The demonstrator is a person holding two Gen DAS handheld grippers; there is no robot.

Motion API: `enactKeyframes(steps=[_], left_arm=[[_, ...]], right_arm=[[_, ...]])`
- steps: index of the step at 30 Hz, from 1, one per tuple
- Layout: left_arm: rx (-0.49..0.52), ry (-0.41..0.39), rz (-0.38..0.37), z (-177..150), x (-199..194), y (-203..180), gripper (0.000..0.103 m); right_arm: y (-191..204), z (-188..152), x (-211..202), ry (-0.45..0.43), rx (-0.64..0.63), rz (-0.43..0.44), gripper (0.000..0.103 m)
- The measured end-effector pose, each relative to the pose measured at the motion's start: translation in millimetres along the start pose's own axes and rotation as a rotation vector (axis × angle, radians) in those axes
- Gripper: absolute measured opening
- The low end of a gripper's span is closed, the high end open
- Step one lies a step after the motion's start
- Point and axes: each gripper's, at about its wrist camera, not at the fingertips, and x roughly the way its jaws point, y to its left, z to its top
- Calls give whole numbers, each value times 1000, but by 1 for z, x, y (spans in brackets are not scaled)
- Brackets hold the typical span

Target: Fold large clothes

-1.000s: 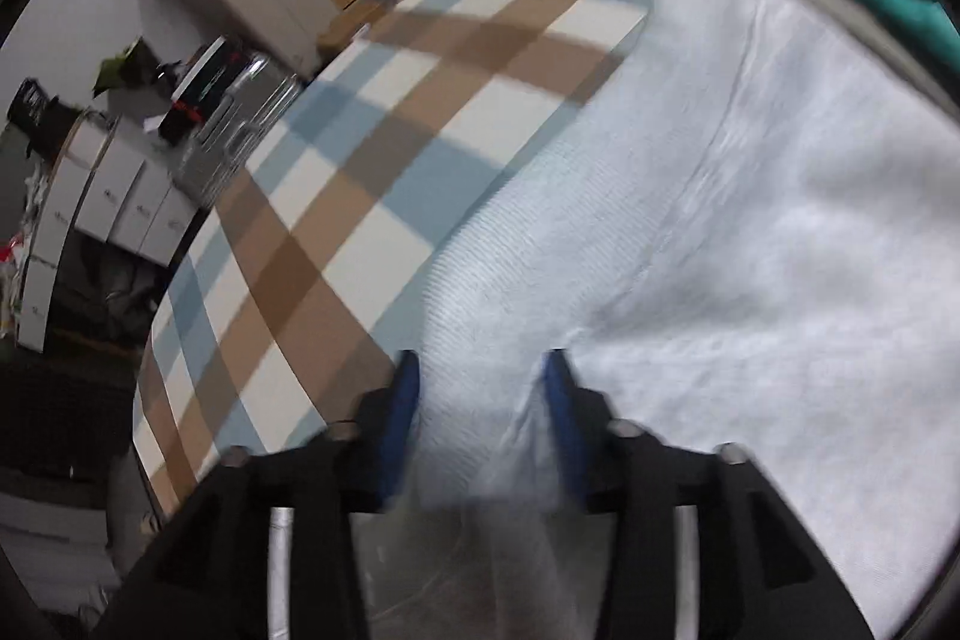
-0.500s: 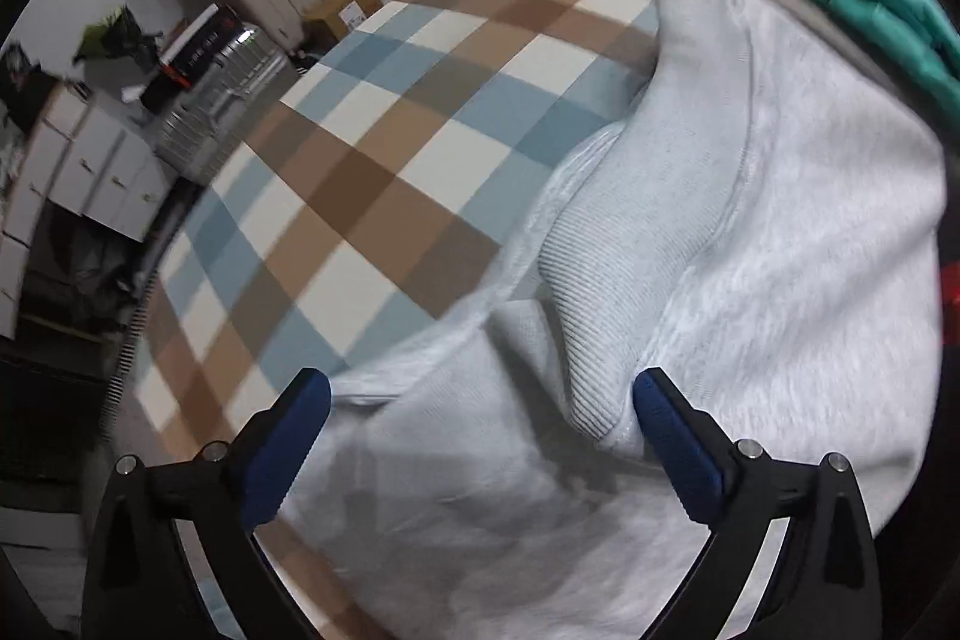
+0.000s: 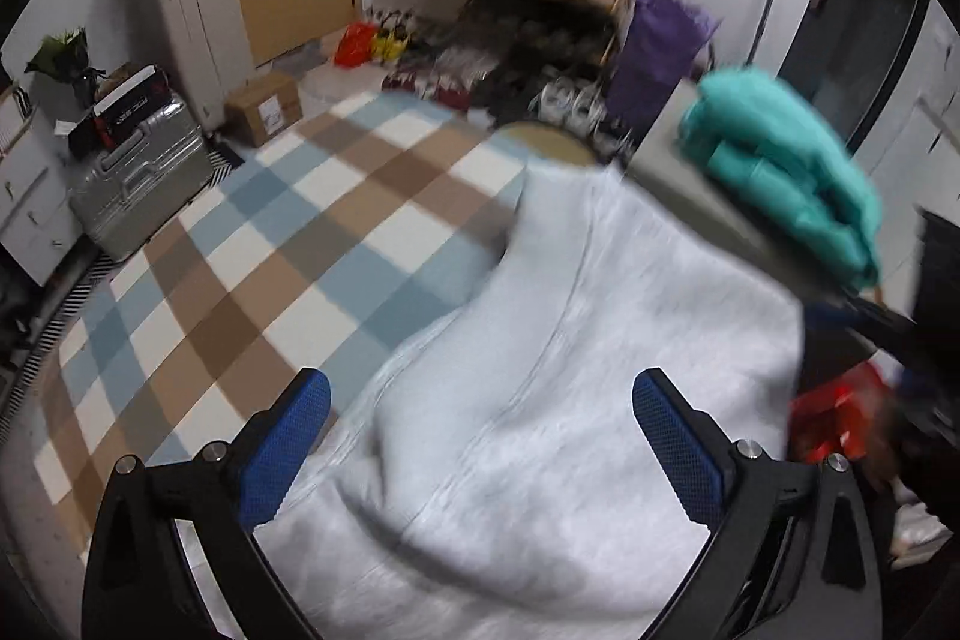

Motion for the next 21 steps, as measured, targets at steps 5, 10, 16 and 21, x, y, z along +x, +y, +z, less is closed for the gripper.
enactKeyframes(steps=[5,10,16,21], left_arm=[[-86,57,119,-14,6,35,99],[-214,150,202,-49,23,77,99],[-257,205,251,-73,32,101,99],[-278,203,277,-75,33,113,99]], right_arm=[[-27,77,76,141,-154,-153,103],[-67,96,182,438,-133,-276,75],[-75,92,169,429,-270,-400,10],[-116,95,164,400,-100,-487,14]])
